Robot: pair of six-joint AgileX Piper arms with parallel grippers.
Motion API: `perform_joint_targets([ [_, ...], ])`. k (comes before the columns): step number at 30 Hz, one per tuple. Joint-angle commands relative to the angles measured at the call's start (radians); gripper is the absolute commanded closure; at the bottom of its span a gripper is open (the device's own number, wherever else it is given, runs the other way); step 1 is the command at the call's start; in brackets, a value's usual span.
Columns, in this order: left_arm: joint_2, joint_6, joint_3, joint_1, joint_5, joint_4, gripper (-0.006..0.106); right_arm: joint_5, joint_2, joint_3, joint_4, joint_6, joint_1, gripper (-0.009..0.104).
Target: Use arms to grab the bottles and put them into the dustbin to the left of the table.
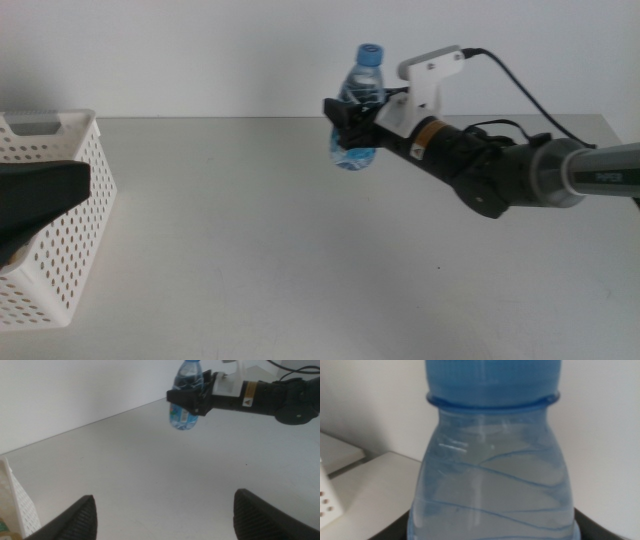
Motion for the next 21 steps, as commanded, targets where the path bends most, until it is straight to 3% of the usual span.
perform_joint_targets([
  [1, 0.002, -0.014, -0.022, -0.007, -0.078, -0.013, 0.007, -0.072, -0.029, -0.101, -0.028, 0.069, 0.054, 0.096],
  [10, 0.002, -0.014, -0.022, -0.007, -0.078, -0.013, 0.007, -0.055, 0.124, -0.229, -0.015, 0.019, 0.218, 0.096],
  [17, 0.002, -0.014, -0.022, -0.007, -0.078, -0.013, 0.007, -0.056, 0.163, -0.225, 0.0, -0.086, 0.253, 0.096],
  [21, 0.002, -0.014, -0.022, -0.007, -0.078, -0.013, 0.007, -0.053, 0.163, -0.224, -0.005, -0.112, 0.255, 0.089],
])
